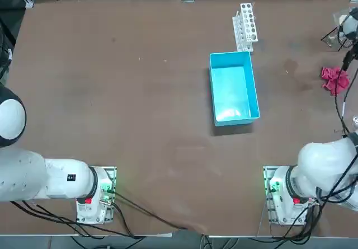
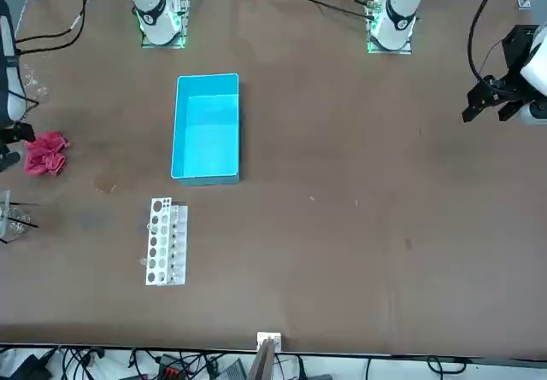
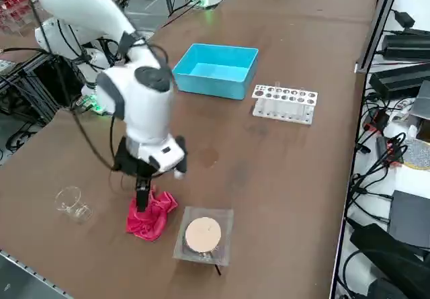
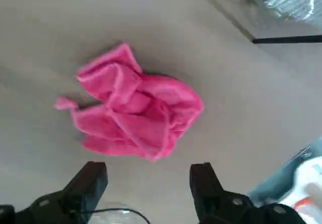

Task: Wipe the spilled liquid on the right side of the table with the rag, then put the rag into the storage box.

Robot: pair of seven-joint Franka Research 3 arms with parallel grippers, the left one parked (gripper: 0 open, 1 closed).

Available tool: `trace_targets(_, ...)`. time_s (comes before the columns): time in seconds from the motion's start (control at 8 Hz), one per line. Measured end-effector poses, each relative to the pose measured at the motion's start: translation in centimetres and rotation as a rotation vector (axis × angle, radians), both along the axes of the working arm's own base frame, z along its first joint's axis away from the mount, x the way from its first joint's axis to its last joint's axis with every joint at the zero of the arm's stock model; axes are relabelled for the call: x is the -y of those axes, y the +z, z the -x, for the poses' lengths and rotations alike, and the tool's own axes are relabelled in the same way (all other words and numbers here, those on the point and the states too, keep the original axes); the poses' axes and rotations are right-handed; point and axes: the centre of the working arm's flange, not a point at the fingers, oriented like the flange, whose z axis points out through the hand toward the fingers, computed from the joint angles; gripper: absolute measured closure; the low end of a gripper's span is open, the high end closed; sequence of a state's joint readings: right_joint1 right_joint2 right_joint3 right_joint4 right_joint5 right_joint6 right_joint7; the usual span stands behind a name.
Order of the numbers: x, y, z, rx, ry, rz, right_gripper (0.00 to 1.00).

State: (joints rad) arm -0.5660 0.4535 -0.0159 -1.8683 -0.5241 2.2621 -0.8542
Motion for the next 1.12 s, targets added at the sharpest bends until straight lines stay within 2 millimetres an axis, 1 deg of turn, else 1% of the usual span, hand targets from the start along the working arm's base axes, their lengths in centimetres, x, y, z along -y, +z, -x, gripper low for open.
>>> trace_targets(0.12,0.4,-1.6,1.3,0.015,0.046,0.007,0.00)
trace_targets(0.25,0.5,-2.8,2.3,0.019,0.065,0.001,0.01)
trace_targets(0.38,0.3,-3.3,2.6,0.014,0.074,-0.005,0.03)
trace_targets(0.62,-0.2,-4.1,2.8,-0.007,0.109,-0.019,0.04)
trace_targets(0.75,-0.2,-4.4,2.8,-0.028,0.159,-0.031,0.10)
trace_targets(1.12,0.3,-4.4,2.8,-0.052,0.307,-0.053,0.13)
